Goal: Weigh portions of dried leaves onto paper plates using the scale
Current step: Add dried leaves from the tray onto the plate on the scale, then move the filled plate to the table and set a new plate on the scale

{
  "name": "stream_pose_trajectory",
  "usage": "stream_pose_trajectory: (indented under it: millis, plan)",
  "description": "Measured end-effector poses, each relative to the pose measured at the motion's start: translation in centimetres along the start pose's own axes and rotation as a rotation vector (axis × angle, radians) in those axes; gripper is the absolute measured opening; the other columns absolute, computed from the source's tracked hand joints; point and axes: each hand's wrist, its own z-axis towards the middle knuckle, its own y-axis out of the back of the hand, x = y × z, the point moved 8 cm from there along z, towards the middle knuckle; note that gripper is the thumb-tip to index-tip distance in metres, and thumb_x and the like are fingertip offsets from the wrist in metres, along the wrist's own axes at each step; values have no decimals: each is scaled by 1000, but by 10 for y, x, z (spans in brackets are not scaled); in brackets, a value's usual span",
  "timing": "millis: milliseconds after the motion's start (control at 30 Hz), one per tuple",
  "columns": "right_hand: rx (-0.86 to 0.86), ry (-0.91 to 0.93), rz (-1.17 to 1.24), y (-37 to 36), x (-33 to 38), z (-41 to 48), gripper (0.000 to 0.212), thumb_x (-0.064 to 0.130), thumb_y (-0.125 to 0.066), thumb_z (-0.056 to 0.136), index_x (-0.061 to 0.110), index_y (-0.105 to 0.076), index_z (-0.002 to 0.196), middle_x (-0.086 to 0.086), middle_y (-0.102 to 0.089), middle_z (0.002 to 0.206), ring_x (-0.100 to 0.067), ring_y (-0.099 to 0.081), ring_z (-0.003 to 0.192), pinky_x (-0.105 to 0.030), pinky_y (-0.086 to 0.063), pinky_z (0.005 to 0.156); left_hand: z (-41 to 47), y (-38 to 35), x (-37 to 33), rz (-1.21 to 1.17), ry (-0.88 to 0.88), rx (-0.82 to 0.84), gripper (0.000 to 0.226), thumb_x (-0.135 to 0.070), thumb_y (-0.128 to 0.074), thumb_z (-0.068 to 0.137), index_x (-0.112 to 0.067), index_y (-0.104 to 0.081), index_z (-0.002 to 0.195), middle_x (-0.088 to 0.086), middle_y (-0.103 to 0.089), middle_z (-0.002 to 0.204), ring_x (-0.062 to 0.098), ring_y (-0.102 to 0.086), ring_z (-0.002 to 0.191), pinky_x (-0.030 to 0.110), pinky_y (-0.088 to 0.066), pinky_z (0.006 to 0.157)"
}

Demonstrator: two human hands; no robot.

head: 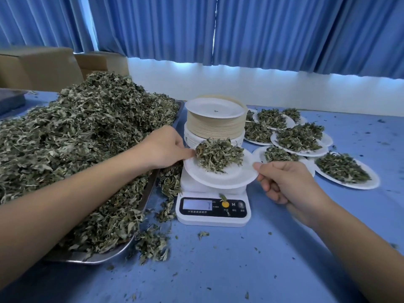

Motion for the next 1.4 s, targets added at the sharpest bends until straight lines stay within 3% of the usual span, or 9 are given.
stream_pose_trajectory:
  millis: [167,467,633,833,1000,1133,1200,1300,1400]
  plan:
    - [-124,25,55,44,18,-4,43,22,-75,92,15,-62,52,-7,-52,51,-13,-34,35,-19,-22,34,4,-21,-27,-201,13,21,49,-41,-80,84,-9,-55,57,-4,-34,46,11,-31,40,24,-24,47]
    - [-352,-25,-181,152,19,8,35,25,-78,90,6,-63,63,-6,-57,56,-13,-39,38,-19,-30,34,51,-90,-105,-316,137,168,38,-29,-73,91,-13,-58,61,1,-52,49,14,-41,40,19,-25,41]
    - [-408,-38,-255,191,25,49,33,20,-75,91,-1,-66,68,-2,-55,46,-9,-38,33,-18,-29,32,91,-132,-128,-553,273,203,61,-6,-62,93,-16,-65,33,4,-56,51,9,-45,40,17,-22,40]
    - [-471,-122,-166,232,29,118,25,14,-77,91,-1,-67,73,-5,-63,47,-10,-48,33,-20,-37,34,149,-151,-156,-775,317,88,15,0,-60,95,1,-63,80,9,-61,53,12,-52,44,19,-33,39]
    - [-503,-134,-130,259,32,168,18,10,-75,92,-7,-70,88,-13,-67,57,-10,-54,34,-19,-40,36,207,-155,-183,-767,279,22,9,10,-58,90,4,-56,96,17,-64,76,19,-57,68,22,-39,45]
    - [-519,-145,-90,275,34,201,9,2,-67,95,-5,-64,90,-15,-63,54,-12,-60,37,-18,-40,36,252,-162,-206,-723,242,9,5,9,-60,89,5,-61,86,16,-63,68,17,-54,50,20,-38,40]
    - [-548,-164,-50,287,31,215,5,-1,-63,96,-4,-61,99,-18,-62,71,-11,-59,35,-17,-39,35,272,-174,-220,-697,224,45,9,10,-60,89,6,-59,81,17,-64,68,19,-58,60,21,-40,44]
    - [-598,-214,41,310,14,234,26,-4,-58,98,-4,-55,124,-19,-61,82,-9,-54,30,-15,-36,34,302,-198,-243,-646,190,80,13,10,-58,90,5,-58,78,14,-62,65,20,-57,68,29,-44,58]
    - [-660,-270,113,333,-9,248,36,-2,-51,102,0,-47,137,-17,-64,92,-7,-57,31,-12,-33,32,325,-225,-267,-719,126,155,21,-1,-50,99,-8,-52,80,6,-58,75,19,-59,68,32,-55,75]
